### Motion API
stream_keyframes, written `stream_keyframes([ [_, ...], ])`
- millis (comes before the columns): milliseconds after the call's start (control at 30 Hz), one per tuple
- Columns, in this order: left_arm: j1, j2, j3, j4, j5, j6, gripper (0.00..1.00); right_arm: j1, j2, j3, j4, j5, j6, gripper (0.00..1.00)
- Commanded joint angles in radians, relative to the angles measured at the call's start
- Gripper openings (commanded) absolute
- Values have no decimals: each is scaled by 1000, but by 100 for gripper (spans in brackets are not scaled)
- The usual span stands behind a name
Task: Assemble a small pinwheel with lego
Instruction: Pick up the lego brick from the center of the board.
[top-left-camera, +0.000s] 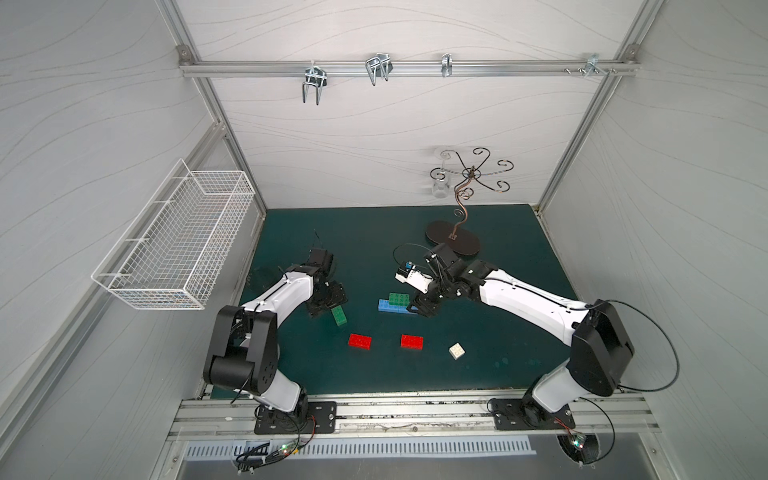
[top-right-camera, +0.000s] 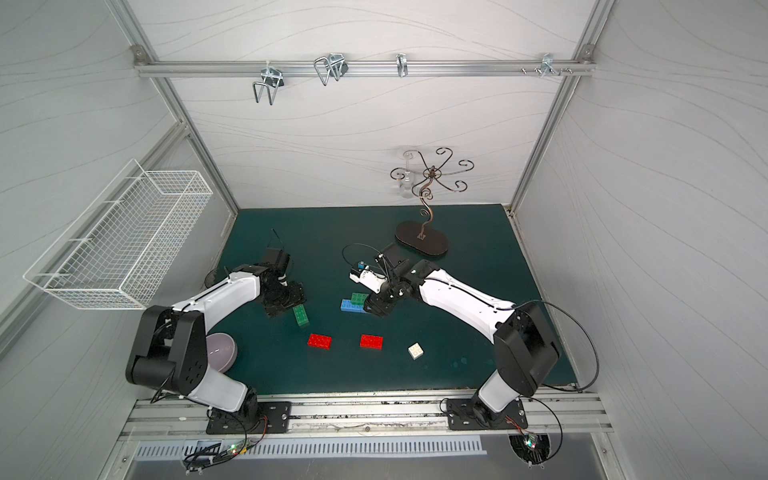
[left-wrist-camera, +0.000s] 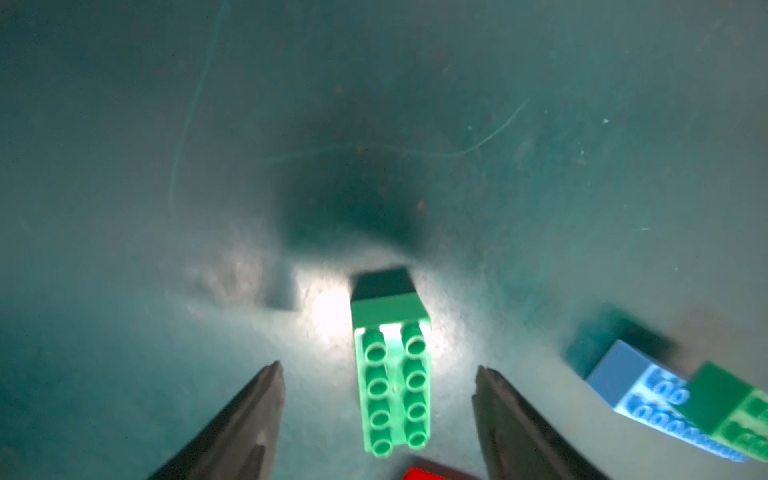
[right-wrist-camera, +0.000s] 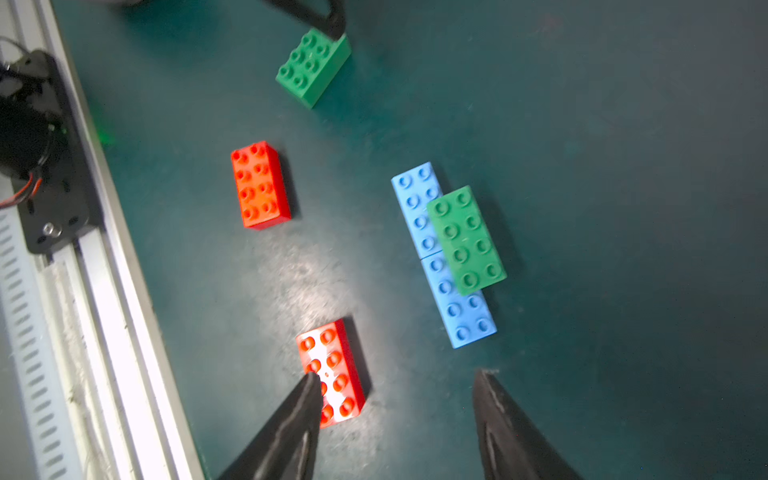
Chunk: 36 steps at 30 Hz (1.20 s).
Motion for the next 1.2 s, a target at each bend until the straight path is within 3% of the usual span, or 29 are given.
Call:
stream_keyframes([
  [0,2,52,48,-34,-39,37,74,6,-4,-18,-22,-7,35,59],
  [233,-31,99,62,-14,-19,34,67,5,-13,-49,11,-9,39,58],
  [300,-35,119,79,-15,-27,40,58,5,-8,-48,12,-11,44,58],
  [467,-35,143,103,-28,-42,53,56,6,-7,-58,6,-6,46,58],
  [667,-36,152,86,-28,-39,53,42,5,-12,-61,-9,-1,32,57],
  [1167,-69,160,75,-33,-46,56,45,6,-7,-54,-9,-6,29,57],
])
